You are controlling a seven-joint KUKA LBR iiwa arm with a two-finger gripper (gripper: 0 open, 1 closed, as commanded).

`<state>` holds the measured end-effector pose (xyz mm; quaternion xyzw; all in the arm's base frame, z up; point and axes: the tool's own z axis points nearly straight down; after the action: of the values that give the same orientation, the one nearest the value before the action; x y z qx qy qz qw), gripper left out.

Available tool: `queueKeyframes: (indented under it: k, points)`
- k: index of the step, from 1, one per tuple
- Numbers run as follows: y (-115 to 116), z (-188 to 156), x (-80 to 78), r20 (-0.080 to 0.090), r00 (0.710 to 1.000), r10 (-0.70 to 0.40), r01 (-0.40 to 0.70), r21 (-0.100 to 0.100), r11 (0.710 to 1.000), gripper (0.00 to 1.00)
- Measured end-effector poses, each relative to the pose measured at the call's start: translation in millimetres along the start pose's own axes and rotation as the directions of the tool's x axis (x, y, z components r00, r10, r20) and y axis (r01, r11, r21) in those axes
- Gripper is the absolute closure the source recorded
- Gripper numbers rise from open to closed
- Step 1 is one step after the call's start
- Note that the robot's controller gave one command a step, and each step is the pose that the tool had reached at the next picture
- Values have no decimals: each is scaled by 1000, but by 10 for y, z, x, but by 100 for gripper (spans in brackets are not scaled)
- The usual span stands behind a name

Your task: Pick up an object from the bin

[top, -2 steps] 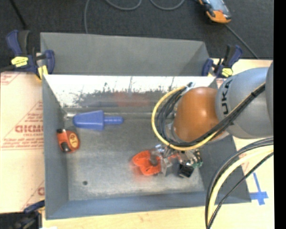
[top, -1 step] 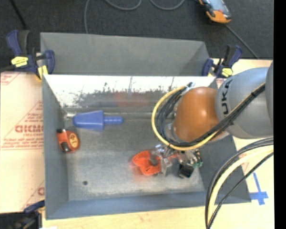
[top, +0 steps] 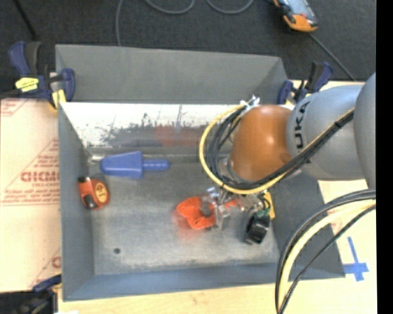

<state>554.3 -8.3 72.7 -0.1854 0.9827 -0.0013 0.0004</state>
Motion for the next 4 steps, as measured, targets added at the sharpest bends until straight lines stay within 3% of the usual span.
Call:
queueKeyframes:
  k: [1, 3, 4]
  points:
    - [42, -8, -107, 10, 1000, -6, 6, 2, 1000, 100]
    - [268, -451, 58, 0, 1000, -26, 26, -2, 1000, 100]
    - [232, -524, -256, 2, 1000, -25, 25, -1, 1000, 100]
